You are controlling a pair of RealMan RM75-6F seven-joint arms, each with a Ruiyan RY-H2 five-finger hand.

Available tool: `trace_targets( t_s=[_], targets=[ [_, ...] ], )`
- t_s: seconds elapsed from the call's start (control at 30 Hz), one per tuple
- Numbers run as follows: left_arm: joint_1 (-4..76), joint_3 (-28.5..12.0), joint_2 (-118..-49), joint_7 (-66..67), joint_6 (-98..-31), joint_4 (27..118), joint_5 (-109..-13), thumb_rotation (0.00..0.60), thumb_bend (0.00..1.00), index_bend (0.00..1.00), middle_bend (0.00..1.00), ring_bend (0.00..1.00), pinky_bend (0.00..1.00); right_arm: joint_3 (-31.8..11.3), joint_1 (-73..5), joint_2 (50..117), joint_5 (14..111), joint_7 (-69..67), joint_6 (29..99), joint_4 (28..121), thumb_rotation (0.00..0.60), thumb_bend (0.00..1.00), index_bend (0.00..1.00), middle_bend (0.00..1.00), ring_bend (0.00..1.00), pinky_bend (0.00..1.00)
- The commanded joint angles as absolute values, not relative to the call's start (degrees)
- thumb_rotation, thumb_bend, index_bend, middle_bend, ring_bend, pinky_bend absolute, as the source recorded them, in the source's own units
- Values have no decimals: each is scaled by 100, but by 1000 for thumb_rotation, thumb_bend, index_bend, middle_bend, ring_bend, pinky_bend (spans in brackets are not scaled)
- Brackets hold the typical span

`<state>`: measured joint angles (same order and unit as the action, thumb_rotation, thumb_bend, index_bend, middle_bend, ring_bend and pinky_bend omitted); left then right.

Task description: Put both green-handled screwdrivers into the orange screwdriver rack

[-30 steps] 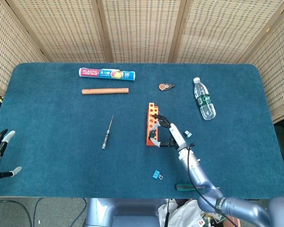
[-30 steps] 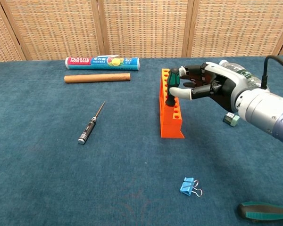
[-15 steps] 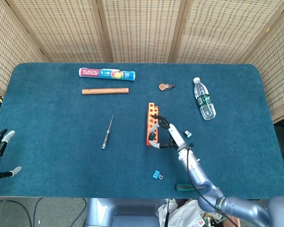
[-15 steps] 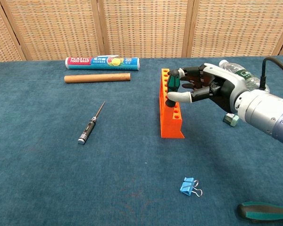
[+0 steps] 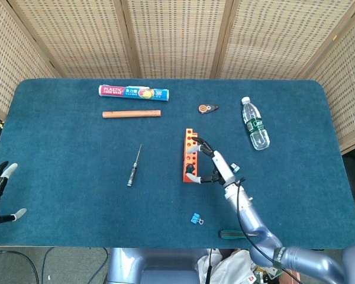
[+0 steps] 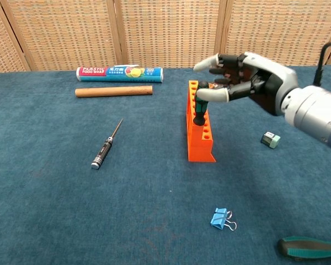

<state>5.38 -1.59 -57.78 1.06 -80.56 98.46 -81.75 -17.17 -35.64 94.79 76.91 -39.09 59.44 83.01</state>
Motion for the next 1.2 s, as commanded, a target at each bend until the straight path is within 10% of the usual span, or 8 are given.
trace_targets(
  t_s=[0.03,0.5,1.2],
  targets=[
    [518,-145,-5757,74,-8099,9860,-8225,600,0,0,0,0,0,-1650,-3402,9039,7929,-3418,6239,8631,600,140,240,18,0,0],
    [406,-27,-5686,-34,-8347,9912,-8588,600,0,0,0,0,0,-75,-2418,6625,8471,-916,6255,10260,600,11,182,0,0,0],
    [384,-10,-5712,125,-8353,9943,-8596,600,0,0,0,0,0,846,-1884,7566,9323,-17,6286,9378,600,27,254,0,0,0]
  ],
)
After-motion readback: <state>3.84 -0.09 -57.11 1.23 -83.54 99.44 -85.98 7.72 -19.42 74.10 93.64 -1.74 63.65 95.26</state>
